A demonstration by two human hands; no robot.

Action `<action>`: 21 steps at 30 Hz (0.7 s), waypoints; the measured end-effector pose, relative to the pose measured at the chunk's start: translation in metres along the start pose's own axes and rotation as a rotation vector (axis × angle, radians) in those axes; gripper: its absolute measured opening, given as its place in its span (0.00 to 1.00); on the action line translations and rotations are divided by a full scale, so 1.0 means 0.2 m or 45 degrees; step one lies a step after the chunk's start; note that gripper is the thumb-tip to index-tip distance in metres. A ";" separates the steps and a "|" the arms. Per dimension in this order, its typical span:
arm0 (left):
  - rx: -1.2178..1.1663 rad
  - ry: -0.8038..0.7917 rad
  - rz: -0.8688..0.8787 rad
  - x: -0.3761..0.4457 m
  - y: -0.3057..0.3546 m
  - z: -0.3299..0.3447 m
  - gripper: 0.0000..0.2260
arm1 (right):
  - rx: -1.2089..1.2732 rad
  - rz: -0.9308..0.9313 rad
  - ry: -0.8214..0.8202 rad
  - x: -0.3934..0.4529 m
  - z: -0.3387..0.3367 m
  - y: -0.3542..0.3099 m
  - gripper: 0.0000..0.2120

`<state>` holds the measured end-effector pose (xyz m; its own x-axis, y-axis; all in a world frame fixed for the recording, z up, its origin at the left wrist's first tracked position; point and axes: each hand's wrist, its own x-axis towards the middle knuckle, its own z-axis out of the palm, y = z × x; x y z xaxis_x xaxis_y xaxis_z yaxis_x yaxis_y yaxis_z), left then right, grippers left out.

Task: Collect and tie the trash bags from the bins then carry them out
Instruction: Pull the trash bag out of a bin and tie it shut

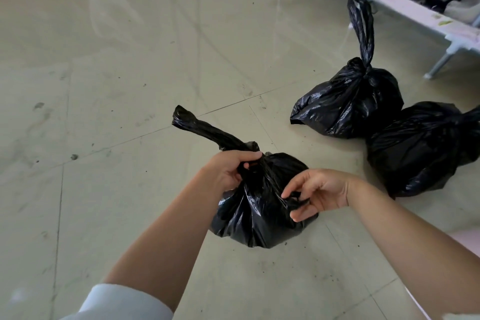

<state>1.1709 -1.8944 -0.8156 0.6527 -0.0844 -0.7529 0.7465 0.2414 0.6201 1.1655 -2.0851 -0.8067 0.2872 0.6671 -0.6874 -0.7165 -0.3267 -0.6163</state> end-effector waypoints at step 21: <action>0.735 -0.508 0.381 -0.03 -0.07 -0.05 0.14 | -1.379 -0.212 0.627 0.09 0.09 -0.06 0.19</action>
<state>1.1558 -1.8879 -0.8218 0.7532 -0.4645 -0.4657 0.4082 -0.2252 0.8847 1.1681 -2.0578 -0.8058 0.7067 0.5041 -0.4965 0.1912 -0.8116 -0.5520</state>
